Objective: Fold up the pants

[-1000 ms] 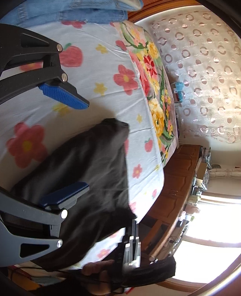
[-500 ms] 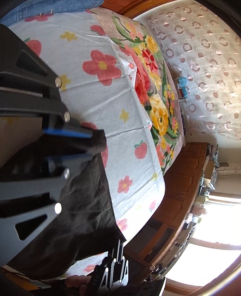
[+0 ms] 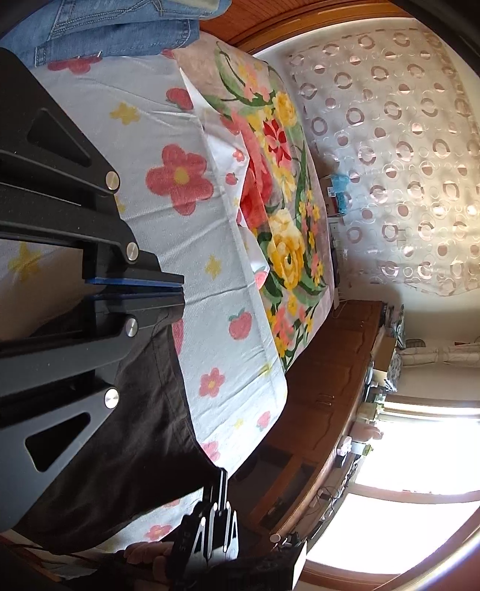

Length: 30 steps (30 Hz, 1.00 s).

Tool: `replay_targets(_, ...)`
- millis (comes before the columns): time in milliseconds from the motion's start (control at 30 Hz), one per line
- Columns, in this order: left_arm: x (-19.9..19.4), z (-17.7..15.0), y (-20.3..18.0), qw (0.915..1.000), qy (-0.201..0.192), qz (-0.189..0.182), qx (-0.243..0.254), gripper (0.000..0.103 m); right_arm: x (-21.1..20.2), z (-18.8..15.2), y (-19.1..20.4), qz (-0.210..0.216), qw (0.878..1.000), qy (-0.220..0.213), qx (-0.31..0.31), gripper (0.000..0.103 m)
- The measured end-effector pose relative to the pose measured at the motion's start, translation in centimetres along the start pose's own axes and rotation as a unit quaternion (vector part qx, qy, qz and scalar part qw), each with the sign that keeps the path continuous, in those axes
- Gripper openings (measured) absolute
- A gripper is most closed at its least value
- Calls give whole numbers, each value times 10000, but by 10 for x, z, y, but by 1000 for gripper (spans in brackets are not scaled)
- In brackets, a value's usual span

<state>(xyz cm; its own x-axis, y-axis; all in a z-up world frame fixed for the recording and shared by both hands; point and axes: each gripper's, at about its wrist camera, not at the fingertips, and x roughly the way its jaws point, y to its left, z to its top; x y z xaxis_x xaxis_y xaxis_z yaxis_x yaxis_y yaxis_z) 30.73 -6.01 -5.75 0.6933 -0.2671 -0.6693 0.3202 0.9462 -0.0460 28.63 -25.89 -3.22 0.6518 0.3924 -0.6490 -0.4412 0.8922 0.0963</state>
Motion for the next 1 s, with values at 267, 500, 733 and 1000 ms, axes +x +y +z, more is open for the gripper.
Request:
replay_targets(267,-14,-8,-6,10000,26,72,42,7,0,-1,-5,-121,9996,160,214,15)
replay_targets(500,-33,-23,-16,9999,22,71,115,57,-37,-8,18,-206,9994,-75,253,24)
replay_targets(733,-54,-40,-26,9999,-1,-153,-15,85,-66,-33,32,-284,9991,-237,209,37)
replay_targets(1000,-82,-60,-52,9997,-67,-144,198,85,-93,-66,47,-320,9989,-217,255,42)
